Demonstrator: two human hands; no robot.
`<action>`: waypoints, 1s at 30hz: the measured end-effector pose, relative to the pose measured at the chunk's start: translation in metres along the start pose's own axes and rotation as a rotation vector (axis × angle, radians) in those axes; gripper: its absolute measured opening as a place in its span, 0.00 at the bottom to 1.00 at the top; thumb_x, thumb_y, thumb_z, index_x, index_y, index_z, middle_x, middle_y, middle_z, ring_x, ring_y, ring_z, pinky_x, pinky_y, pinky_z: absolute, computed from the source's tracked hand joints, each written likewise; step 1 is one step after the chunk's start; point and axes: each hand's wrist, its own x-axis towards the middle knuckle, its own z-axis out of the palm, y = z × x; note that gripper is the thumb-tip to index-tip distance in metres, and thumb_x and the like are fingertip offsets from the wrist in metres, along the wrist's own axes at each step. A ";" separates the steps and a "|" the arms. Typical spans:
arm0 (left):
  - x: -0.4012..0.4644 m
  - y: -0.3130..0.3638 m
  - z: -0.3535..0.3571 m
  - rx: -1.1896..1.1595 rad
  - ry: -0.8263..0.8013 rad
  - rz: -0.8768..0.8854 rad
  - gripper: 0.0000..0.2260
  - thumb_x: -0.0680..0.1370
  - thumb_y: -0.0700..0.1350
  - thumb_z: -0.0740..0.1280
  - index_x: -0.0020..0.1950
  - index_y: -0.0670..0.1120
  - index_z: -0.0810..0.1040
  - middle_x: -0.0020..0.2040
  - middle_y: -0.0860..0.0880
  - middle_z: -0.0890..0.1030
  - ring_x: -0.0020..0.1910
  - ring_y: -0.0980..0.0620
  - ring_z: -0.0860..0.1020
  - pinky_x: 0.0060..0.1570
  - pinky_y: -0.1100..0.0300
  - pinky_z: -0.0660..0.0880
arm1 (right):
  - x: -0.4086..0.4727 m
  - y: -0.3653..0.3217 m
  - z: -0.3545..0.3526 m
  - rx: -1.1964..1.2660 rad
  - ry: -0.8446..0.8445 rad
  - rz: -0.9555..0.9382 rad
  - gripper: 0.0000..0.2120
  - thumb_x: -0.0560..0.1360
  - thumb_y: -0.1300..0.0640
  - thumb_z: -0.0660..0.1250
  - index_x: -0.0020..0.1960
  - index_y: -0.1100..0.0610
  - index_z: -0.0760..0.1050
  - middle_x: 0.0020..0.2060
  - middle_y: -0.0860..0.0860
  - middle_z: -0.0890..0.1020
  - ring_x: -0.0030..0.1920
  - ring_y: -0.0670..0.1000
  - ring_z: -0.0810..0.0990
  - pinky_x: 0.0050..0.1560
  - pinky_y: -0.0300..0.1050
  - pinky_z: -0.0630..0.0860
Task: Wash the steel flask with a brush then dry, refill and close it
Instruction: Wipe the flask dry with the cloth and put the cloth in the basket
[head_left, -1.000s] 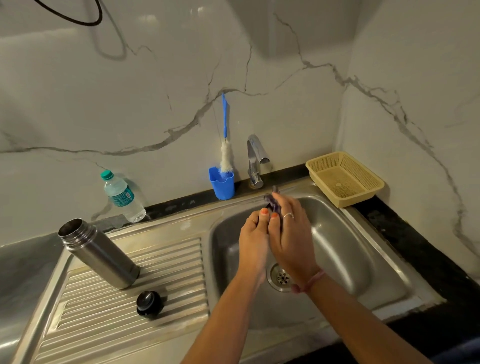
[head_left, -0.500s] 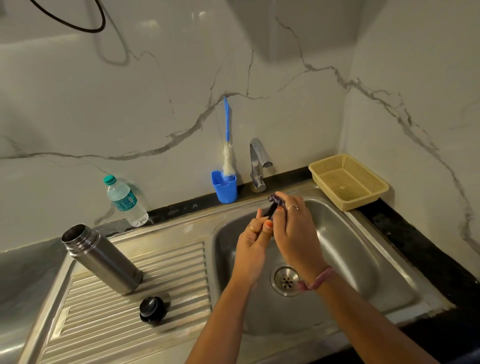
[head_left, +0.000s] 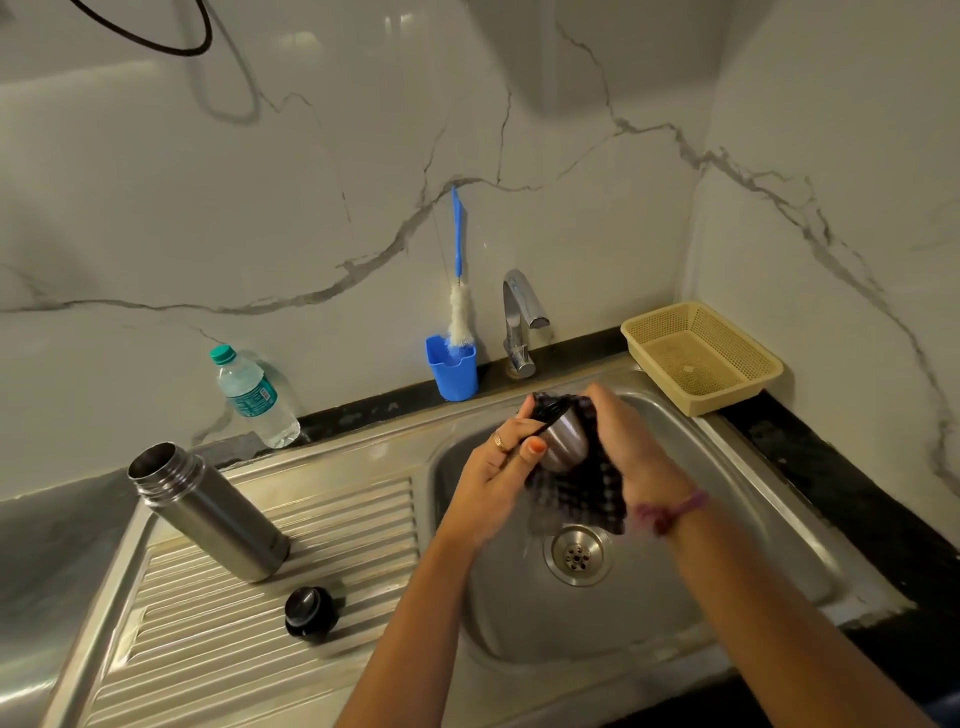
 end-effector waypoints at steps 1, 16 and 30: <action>0.000 -0.003 -0.002 -0.009 -0.016 0.018 0.11 0.80 0.52 0.66 0.52 0.69 0.81 0.65 0.68 0.76 0.78 0.53 0.62 0.75 0.47 0.64 | 0.001 -0.005 -0.007 0.097 -0.081 0.123 0.16 0.79 0.53 0.55 0.35 0.55 0.72 0.32 0.51 0.76 0.34 0.51 0.74 0.37 0.43 0.70; 0.020 0.019 0.044 0.346 0.218 -0.114 0.14 0.85 0.54 0.53 0.43 0.53 0.70 0.45 0.48 0.75 0.48 0.50 0.73 0.47 0.57 0.71 | 0.003 0.027 0.009 -0.123 0.243 -0.534 0.18 0.76 0.50 0.52 0.51 0.61 0.75 0.40 0.58 0.78 0.37 0.49 0.76 0.39 0.40 0.72; 0.019 0.007 0.031 0.048 0.225 -0.121 0.12 0.85 0.46 0.57 0.47 0.47 0.78 0.42 0.49 0.81 0.39 0.61 0.78 0.45 0.67 0.75 | 0.000 0.012 0.002 -0.662 0.188 -0.536 0.19 0.81 0.52 0.49 0.64 0.60 0.70 0.53 0.50 0.75 0.50 0.45 0.74 0.51 0.39 0.72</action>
